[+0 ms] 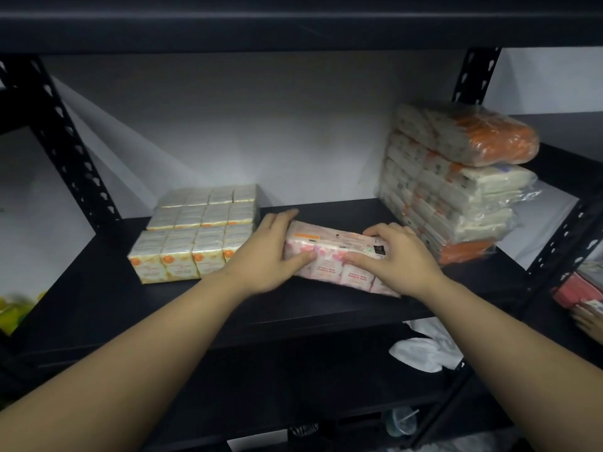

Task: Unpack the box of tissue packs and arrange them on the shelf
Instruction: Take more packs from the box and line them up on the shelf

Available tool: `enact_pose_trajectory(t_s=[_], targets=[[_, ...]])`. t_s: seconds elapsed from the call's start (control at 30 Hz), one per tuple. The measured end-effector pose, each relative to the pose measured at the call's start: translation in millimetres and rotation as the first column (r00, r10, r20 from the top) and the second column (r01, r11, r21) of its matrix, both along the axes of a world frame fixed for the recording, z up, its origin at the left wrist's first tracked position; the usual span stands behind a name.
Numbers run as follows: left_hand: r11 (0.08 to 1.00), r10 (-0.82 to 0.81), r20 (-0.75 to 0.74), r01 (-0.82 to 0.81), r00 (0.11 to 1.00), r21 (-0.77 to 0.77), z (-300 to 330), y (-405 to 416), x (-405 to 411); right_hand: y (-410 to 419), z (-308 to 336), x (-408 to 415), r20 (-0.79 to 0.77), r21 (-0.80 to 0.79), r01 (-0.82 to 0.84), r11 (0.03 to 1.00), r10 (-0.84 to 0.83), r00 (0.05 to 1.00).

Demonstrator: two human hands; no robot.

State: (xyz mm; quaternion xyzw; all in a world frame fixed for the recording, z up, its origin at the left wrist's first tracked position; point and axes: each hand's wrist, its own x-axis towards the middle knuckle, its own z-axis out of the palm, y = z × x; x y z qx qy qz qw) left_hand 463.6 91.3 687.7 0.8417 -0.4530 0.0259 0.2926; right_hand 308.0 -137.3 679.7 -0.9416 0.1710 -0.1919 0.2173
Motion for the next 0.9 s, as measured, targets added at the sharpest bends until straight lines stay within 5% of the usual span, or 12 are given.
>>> enact_pose_trajectory(t_s=[0.17, 0.33, 0.53, 0.73, 0.9], targets=[[0.93, -0.005, -0.406, -0.146, 0.914, -0.339, 4.0, -14.4, -4.9, 4.1, -5.5, -1.2, 0.202, 0.256, 0.017, 0.967, -0.071, 0.977], [0.854, -0.136, -0.571, -0.197, 0.809, -0.482, 16.0, -20.5, -2.9, 11.4, -13.6, -0.4, 0.272, 0.398, 0.002, 0.918, -0.12, 0.955], [0.841, -0.278, -0.652, -0.149, 0.706, -0.52, 12.8, -19.4, -14.1, 36.4, -14.8, 0.6, 0.334, 0.68, -0.098, 0.727, -0.188, 0.924], [0.77, -0.254, -0.562, -0.187, 0.787, -0.61, 21.8, -24.5, -17.0, 38.6, -6.9, 2.7, 0.298, 0.657, -0.13, 0.742, -0.098, 0.949], [0.832, -0.277, -0.441, -0.016, 0.854, -0.555, 40.9, -28.0, -4.5, 34.9, 28.6, 8.2, 0.434, 0.541, -0.271, 0.796, 0.012, 0.901]])
